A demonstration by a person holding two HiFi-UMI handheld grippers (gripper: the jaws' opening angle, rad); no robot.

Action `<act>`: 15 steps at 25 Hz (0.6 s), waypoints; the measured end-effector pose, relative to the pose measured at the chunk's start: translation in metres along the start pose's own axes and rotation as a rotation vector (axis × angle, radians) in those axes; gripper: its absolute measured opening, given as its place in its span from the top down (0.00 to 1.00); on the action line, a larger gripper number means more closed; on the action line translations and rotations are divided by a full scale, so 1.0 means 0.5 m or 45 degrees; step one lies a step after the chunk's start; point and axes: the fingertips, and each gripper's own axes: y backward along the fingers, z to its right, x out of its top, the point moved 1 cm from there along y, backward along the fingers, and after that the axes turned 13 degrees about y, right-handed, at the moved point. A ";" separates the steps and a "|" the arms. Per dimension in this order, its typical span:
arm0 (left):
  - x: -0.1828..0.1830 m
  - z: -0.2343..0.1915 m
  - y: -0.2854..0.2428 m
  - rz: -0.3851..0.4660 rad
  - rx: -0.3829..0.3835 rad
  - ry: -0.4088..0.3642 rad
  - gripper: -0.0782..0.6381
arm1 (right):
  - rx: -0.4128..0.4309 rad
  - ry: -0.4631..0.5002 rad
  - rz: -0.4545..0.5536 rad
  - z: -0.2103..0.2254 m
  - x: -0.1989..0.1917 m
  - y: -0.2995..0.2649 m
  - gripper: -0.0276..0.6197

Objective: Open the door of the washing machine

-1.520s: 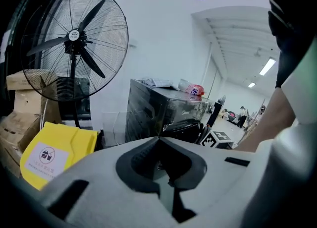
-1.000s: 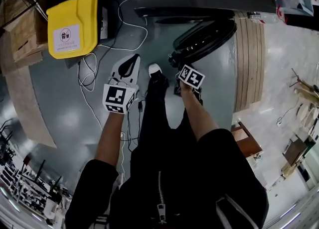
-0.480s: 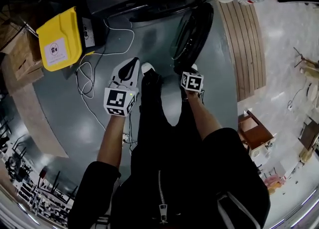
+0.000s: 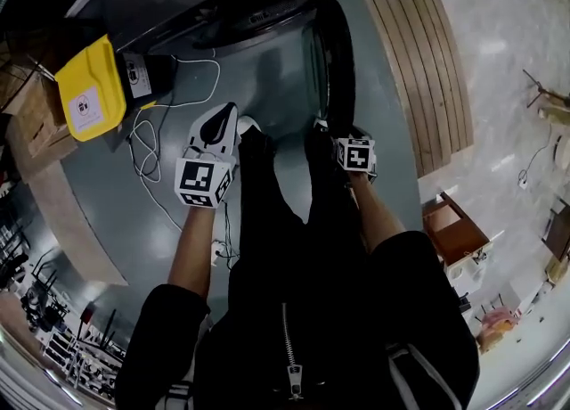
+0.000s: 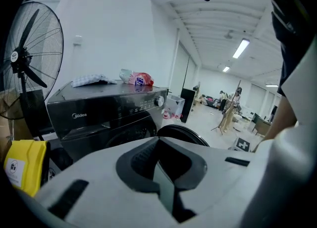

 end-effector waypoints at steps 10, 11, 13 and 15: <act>0.029 0.145 -0.133 0.012 0.054 -0.002 0.89 | 0.041 0.187 0.044 0.250 -0.018 0.029 0.82; 0.033 0.157 -0.143 0.014 0.055 -0.001 0.89 | 0.037 0.207 0.042 0.272 -0.015 0.033 0.82; 0.042 0.179 -0.158 0.018 0.058 0.000 0.89 | 0.018 0.236 0.028 0.316 -0.009 0.039 0.82; 0.053 0.197 -0.168 0.022 0.063 -0.004 0.89 | -0.017 0.250 0.005 0.364 -0.005 0.040 0.82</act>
